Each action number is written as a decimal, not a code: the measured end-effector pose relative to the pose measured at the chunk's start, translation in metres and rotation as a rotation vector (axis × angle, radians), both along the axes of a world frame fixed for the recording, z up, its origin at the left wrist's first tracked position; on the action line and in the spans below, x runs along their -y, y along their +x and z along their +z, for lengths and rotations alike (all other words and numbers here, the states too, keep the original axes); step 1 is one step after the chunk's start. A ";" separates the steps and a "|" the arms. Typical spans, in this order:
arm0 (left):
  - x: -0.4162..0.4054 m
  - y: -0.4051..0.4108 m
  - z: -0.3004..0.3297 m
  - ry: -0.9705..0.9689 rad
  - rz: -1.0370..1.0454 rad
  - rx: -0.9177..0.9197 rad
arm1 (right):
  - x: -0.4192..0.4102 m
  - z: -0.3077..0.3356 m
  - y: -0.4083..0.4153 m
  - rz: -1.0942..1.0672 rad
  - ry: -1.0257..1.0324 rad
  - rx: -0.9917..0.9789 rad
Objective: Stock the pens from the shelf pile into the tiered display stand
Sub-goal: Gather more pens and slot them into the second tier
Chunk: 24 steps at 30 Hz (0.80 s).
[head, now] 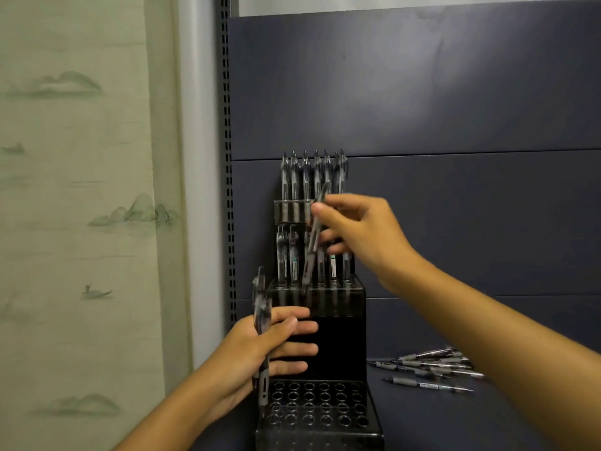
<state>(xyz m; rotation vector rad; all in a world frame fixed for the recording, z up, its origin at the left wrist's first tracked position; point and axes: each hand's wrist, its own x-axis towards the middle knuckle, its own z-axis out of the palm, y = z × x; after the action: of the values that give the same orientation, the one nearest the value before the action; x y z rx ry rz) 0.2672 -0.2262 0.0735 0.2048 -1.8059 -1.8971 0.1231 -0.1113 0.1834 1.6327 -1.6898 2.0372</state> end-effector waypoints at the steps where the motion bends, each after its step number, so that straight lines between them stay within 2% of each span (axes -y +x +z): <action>1: 0.003 0.002 0.002 0.011 0.013 -0.012 | -0.002 0.007 -0.006 -0.030 -0.023 0.011; 8: 0.012 0.008 0.009 0.074 0.064 -0.098 | -0.011 0.019 -0.047 -0.233 -0.044 -0.002; 24: 0.005 0.003 0.007 0.054 0.075 -0.059 | 0.002 -0.017 -0.049 -0.224 0.137 0.004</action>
<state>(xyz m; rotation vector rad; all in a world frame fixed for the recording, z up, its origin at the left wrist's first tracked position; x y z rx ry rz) 0.2701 -0.2317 0.0800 0.2297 -1.6859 -1.8816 0.0745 -0.1134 0.1669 1.3977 -1.9523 1.8599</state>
